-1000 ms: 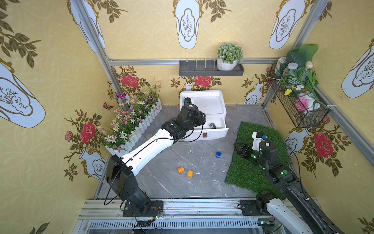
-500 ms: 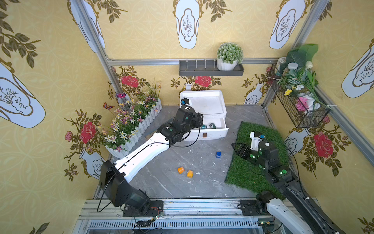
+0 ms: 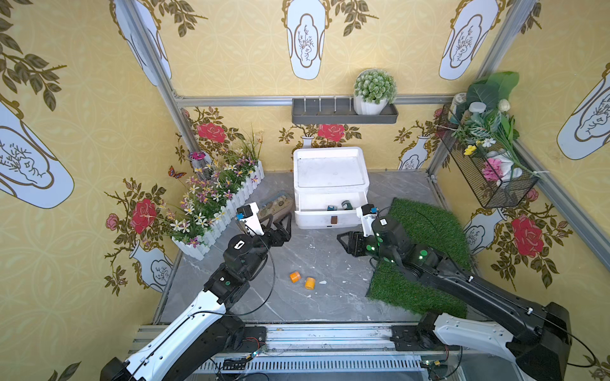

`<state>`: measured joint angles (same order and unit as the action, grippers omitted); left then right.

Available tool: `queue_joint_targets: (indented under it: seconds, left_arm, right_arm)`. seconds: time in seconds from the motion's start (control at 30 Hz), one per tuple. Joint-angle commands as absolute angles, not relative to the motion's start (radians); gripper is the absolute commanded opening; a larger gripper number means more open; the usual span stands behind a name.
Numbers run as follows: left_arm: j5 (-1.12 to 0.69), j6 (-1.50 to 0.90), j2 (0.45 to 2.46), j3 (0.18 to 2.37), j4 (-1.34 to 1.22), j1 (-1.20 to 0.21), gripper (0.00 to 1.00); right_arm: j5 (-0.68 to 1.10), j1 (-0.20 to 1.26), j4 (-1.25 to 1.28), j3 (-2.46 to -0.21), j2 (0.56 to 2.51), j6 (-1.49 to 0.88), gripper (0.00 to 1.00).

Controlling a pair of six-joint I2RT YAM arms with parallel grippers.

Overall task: Put the paint cans in the drawer according to color
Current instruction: Close the drawer of the storage box.

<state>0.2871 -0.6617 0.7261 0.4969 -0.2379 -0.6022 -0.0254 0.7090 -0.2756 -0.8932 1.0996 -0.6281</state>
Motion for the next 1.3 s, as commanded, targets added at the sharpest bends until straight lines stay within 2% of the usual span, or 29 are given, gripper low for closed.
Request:
queue_joint_targets:
  seconds: [0.0,0.23,0.8,1.27]
  left_arm:
    - [0.314,-0.748,0.681,0.419,-0.233,-0.598,0.87]
    - [0.313,-0.789,0.674,0.366,-0.242,-0.597,0.87]
    - [0.296,-0.741,0.718,0.407,-0.225,-0.589,0.88]
    - [0.283,-0.745,0.725,0.389,-0.236,-0.588,0.88]
  right_arm:
    - [-0.124,0.714,-0.333,-0.951,1.166,-0.604,0.49]
    - [-0.129,0.694,-0.373,-1.062,1.300,-0.598,0.47]
    - [-0.091,0.558,-0.336,-1.233,1.468,-0.586,0.47]
    - [-0.059,0.506,-0.340,-1.403,1.617,-0.644,0.47]
